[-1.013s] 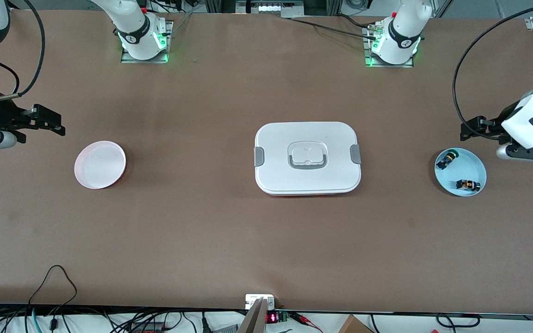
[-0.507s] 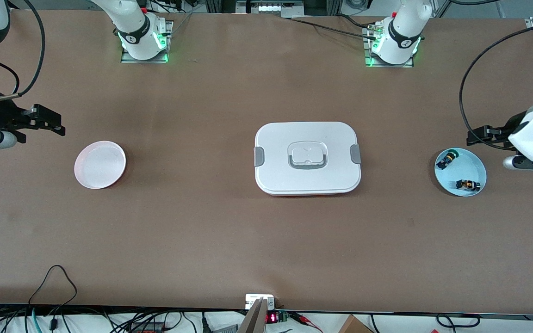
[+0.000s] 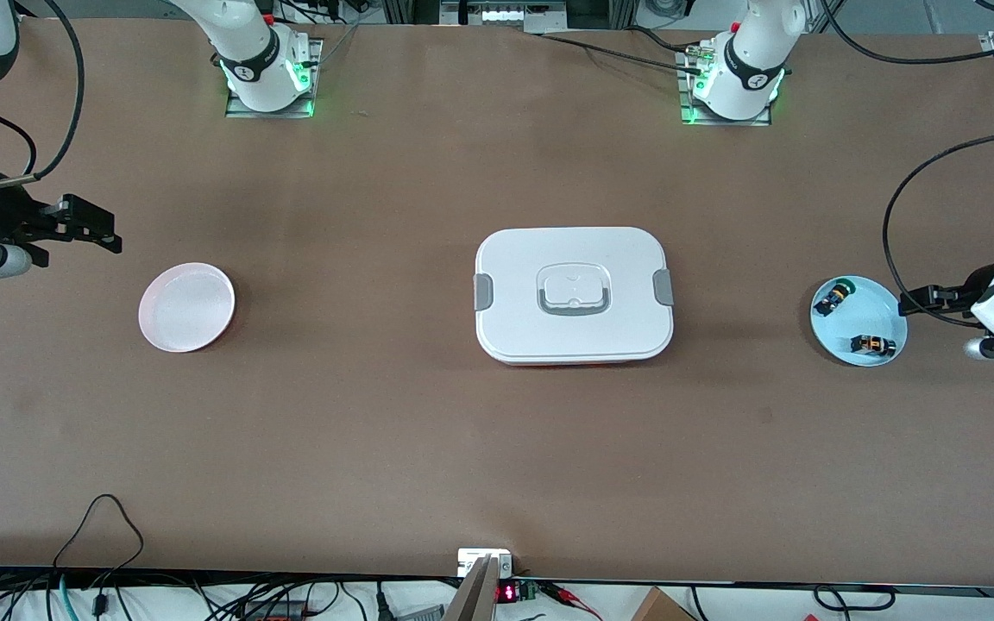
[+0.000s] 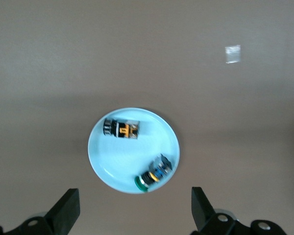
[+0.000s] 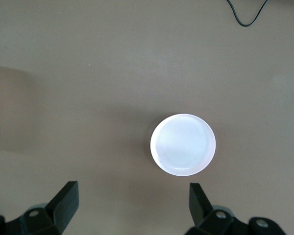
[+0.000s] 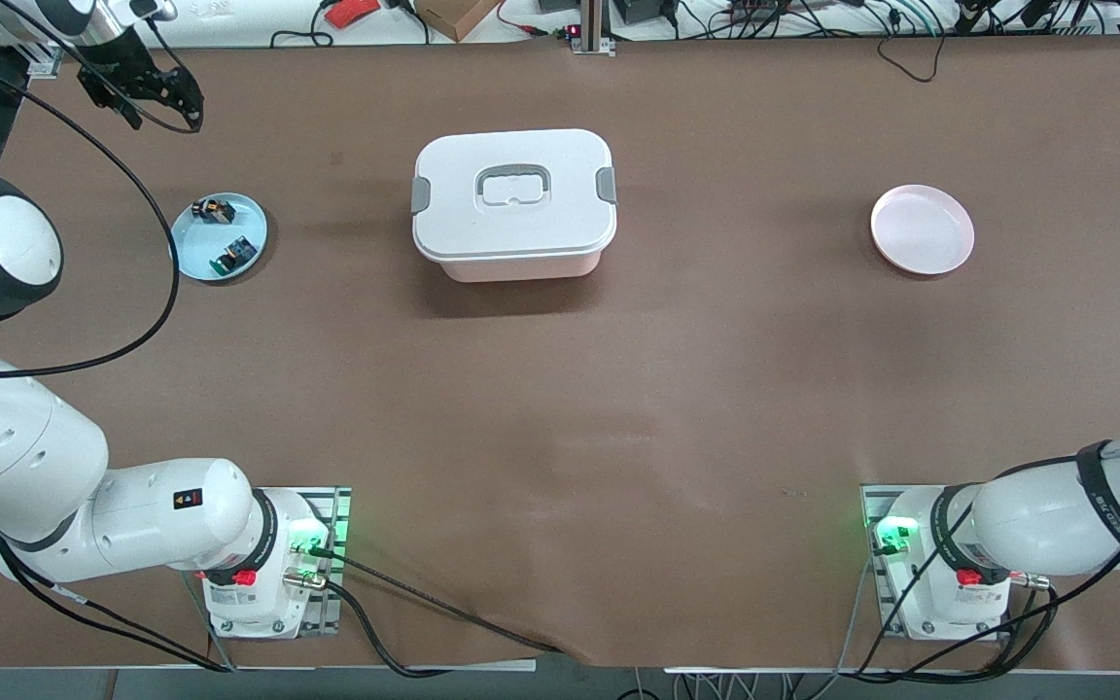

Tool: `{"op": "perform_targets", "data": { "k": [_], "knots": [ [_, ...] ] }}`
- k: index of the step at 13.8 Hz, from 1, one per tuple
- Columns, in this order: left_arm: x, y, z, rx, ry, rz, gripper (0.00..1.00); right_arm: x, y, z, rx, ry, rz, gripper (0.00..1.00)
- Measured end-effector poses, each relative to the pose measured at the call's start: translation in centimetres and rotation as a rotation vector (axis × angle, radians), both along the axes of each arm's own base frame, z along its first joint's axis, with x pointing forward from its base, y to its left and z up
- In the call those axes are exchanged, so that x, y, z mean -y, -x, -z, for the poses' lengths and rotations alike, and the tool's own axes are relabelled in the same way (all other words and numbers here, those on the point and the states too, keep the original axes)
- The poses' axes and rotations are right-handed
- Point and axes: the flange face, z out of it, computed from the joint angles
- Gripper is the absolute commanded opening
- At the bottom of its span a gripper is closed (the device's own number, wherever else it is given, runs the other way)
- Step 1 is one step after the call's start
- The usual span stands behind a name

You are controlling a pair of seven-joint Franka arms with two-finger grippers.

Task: Transfer orange switch to right arm and place
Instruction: 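Lower the left gripper and grasp the orange-topped switch in the dish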

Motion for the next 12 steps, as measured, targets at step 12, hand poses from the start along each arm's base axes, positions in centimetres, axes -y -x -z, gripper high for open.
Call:
{"op": "perform_targets", "data": {
  "k": [12],
  "knots": [
    [-3.4, 1.8, 13.9, 0.241, -0.040, 0.081, 1.00, 0.0, 0.0, 0.0, 0.000, 0.000, 0.000, 1.00]
  ]
}}
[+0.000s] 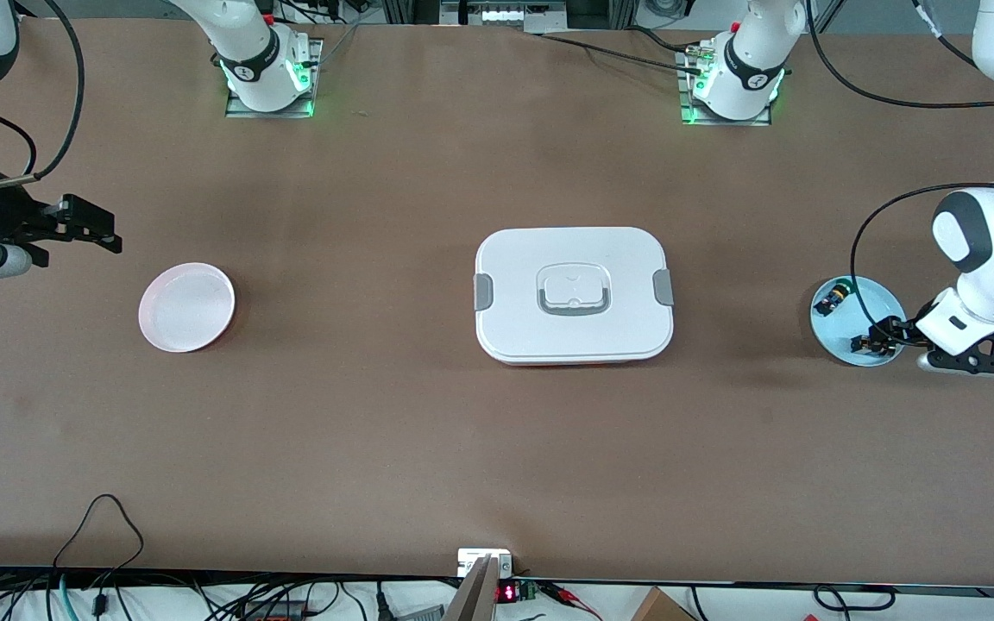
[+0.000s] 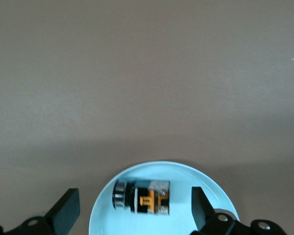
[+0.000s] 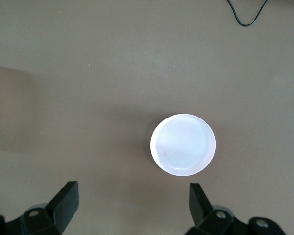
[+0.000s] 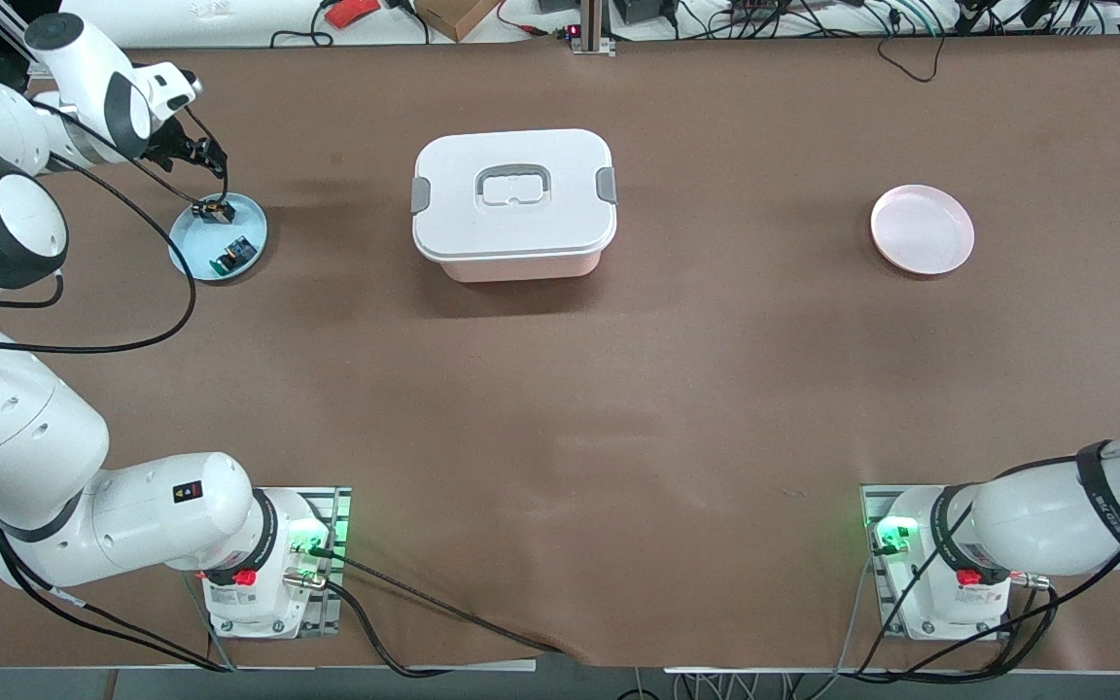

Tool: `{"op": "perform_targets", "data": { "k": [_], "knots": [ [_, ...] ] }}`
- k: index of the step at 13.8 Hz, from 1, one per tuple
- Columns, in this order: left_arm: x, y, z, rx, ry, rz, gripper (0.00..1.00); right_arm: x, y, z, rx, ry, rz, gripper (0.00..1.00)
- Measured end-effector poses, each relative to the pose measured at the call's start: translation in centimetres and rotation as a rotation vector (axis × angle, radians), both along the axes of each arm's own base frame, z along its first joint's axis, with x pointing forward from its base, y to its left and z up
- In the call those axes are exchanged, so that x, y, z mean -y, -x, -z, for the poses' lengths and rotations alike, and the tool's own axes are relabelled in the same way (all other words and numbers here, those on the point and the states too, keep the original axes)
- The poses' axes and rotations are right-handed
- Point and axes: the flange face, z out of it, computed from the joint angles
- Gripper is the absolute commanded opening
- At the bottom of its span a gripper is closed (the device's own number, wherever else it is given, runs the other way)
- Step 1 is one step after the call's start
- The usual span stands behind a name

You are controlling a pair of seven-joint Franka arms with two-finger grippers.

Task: Transfer orange switch to right arm and place
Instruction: 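Lower the left gripper and grasp the orange-topped switch in the dish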

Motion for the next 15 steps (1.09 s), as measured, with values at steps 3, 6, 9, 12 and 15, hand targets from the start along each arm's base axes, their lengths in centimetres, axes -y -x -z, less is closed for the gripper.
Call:
{"op": "perform_targets", "data": {
  "k": [3, 6, 9, 12, 15],
  "knots": [
    [0.1, 1.5, 3.5, 0.040, -0.005, 0.003, 1.00, 0.0, 0.0, 0.0, 0.000, 0.000, 0.000, 1.00],
    [0.7, 3.0, 5.4, 0.059, -0.005, 0.007, 1.00, 0.0, 0.0, 0.0, 0.000, 0.000, 0.000, 1.00],
    [0.7, 3.2, 5.5, 0.062, -0.005, 0.006, 1.00, 0.0, 0.0, 0.0, 0.000, 0.000, 0.000, 1.00],
    [0.6, 3.2, 5.5, 0.066, -0.006, 0.004, 1.00, 0.0, 0.0, 0.0, 0.000, 0.000, 0.000, 1.00],
    [-0.3, 3.5, 5.7, 0.063, -0.005, -0.012, 1.00, 0.0, 0.0, 0.0, 0.000, 0.000, 0.000, 1.00]
  ]
}}
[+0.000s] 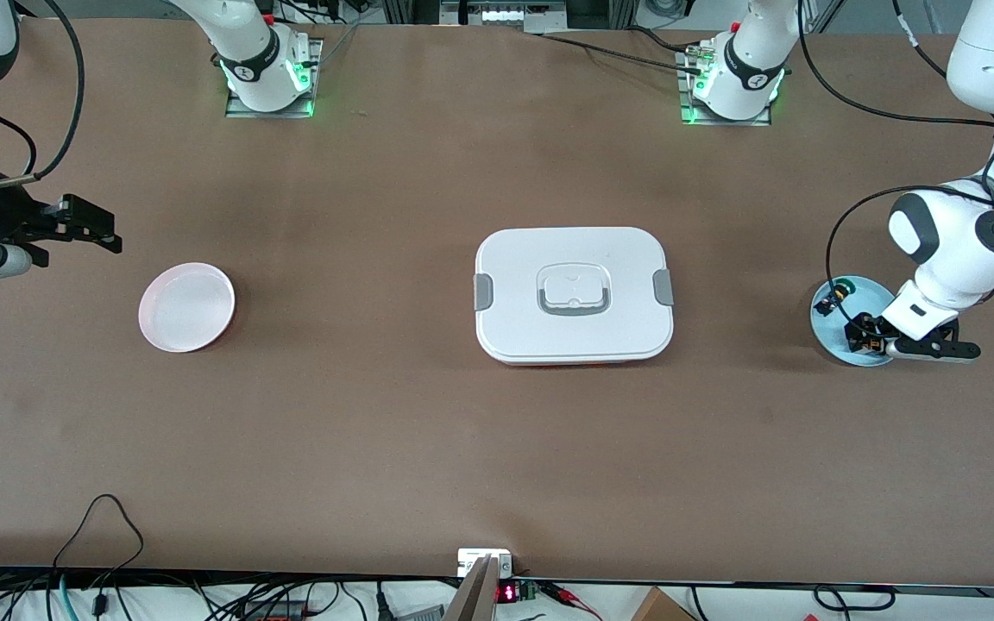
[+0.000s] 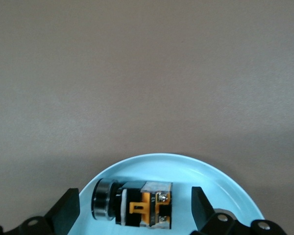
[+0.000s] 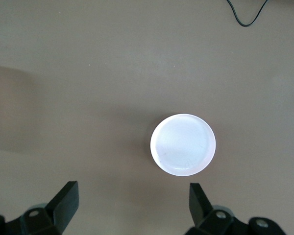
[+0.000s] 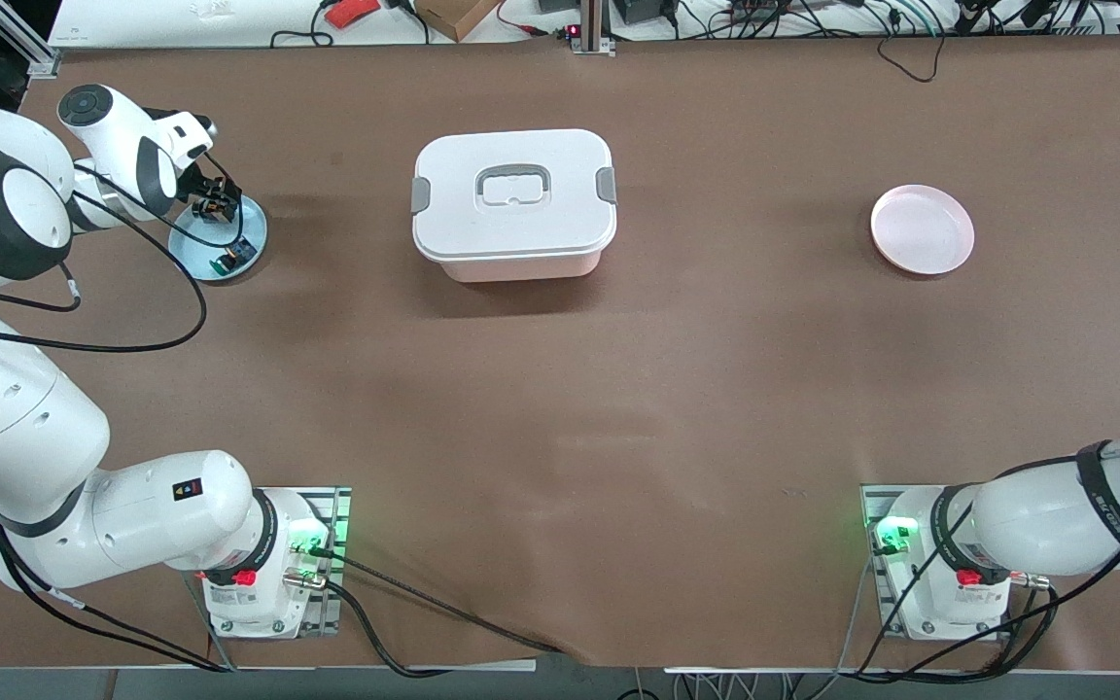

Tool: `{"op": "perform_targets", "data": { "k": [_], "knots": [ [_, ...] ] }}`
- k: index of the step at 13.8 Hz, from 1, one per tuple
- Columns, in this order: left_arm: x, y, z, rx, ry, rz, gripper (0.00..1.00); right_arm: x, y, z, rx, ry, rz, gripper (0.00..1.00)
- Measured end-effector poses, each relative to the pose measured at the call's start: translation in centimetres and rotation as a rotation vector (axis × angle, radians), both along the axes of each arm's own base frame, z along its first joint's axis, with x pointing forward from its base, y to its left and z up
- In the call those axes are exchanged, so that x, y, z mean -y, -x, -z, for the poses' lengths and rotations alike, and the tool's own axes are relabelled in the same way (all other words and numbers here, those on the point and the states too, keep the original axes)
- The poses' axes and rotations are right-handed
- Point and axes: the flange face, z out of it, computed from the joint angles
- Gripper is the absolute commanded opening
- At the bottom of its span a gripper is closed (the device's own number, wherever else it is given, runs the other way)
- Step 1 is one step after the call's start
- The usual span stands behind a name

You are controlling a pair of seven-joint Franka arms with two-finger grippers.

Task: Transfer orange switch to right arm and place
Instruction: 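Lower the left gripper and grasp the orange-topped switch in the dish, then lift the switch with the left gripper and carry it over the box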

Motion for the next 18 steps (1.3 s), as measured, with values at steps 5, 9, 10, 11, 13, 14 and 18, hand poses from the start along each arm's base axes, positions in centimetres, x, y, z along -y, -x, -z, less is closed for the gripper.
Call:
{"op": "perform_targets", "data": {
  "k": [5, 9, 10, 11, 13, 14, 18],
  "knots": [
    [-0.4, 0.2, 0.3, -0.005, 0.003, -0.009, 0.97, 0.0, 0.0, 0.0, 0.000, 0.000, 0.000, 1.00],
    [-0.4, 0.5, 1.1, -0.018, 0.008, -0.013, 0.90, 0.0, 0.0, 0.0, 0.000, 0.000, 0.000, 1.00],
    [-0.5, 0.5, 1.3, -0.020, 0.009, -0.015, 0.85, 0.0, 0.0, 0.0, 0.000, 0.000, 0.000, 1.00],
    [-0.5, 0.5, 1.3, -0.021, 0.010, -0.017, 0.76, 0.0, 0.0, 0.0, 0.000, 0.000, 0.000, 1.00],
    [-0.5, 0.5, 1.4, -0.021, 0.010, -0.018, 0.52, 0.0, 0.0, 0.0, 0.000, 0.000, 0.000, 1.00],
    [-0.5, 0.5, 1.4, -0.020, 0.011, -0.020, 0.43, 0.0, 0.0, 0.0, 0.000, 0.000, 0.000, 1.00],
    [-0.3, 0.3, 1.2, -0.014, 0.012, -0.019, 0.40, 0.0, 0.0, 0.0, 0.000, 0.000, 0.000, 1.00]
  ]
}}
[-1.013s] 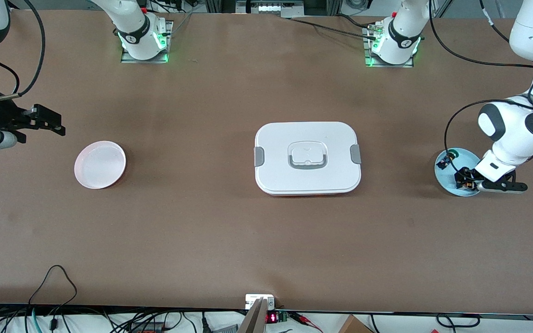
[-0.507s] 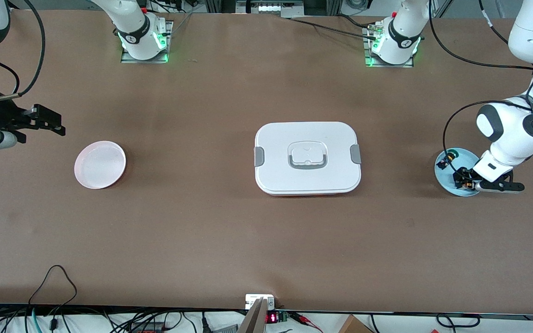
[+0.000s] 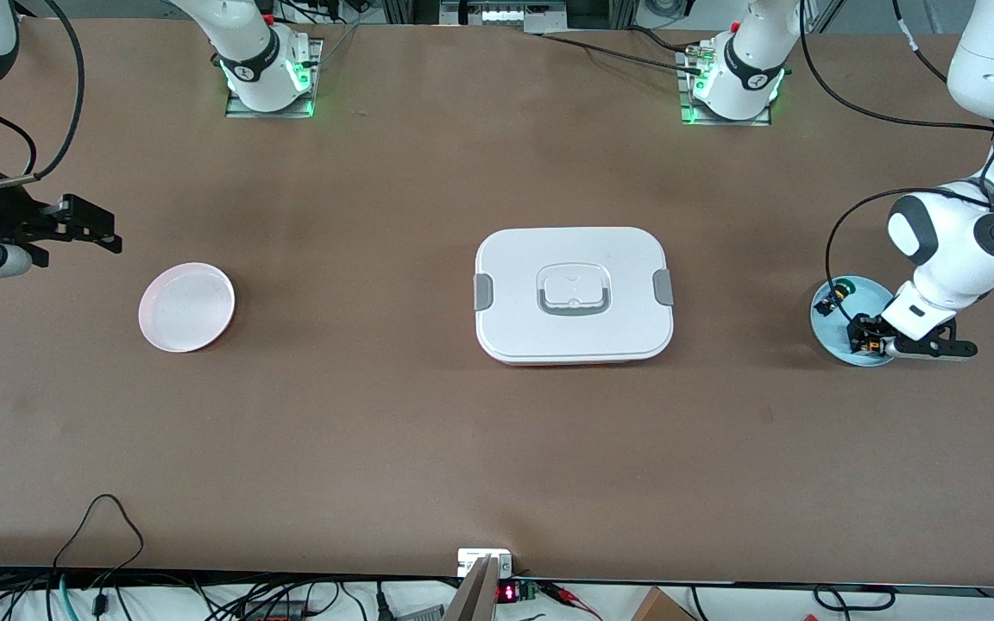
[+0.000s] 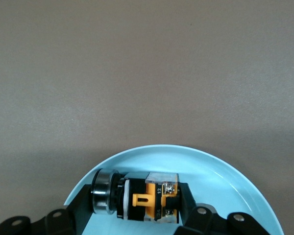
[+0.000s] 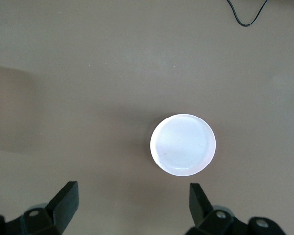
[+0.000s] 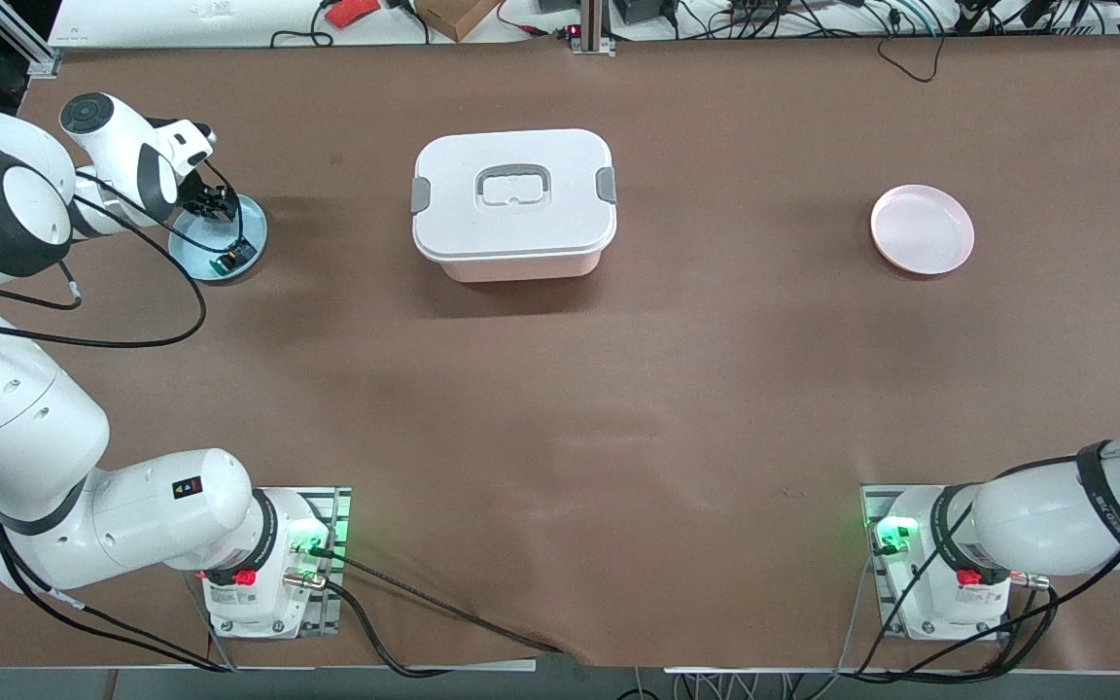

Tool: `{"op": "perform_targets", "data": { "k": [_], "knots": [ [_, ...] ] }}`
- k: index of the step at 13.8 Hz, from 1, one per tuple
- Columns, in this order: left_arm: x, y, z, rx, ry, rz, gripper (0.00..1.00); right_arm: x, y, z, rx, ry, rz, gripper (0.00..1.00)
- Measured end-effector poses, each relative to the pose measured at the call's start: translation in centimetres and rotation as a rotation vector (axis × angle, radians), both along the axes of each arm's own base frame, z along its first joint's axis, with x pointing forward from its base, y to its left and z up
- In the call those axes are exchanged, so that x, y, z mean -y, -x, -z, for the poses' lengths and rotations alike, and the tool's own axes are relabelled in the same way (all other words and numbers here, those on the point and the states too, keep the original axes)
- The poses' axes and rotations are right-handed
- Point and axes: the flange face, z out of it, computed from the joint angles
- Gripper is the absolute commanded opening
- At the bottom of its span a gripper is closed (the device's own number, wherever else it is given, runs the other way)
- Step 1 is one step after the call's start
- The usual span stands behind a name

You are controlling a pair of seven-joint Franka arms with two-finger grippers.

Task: Transfer orange switch to right arm and place
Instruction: 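Lift the switch with the left gripper and carry it over the box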

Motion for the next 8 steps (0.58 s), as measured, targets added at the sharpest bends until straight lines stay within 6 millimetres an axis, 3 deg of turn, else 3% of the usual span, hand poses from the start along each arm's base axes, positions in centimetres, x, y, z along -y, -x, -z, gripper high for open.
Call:
{"op": "perform_targets", "data": {
  "k": [5, 8],
  "knots": [
    [0.8, -1.6, -3.1, -0.026, 0.012, 0.017, 0.38, 0.0, 0.0, 0.0, 0.000, 0.000, 0.000, 1.00],
    [1.2, -3.4, -8.8, -0.173, 0.045, 0.023, 0.31, 0.0, 0.0, 0.0, 0.000, 0.000, 0.000, 1.00]
  ]
}}
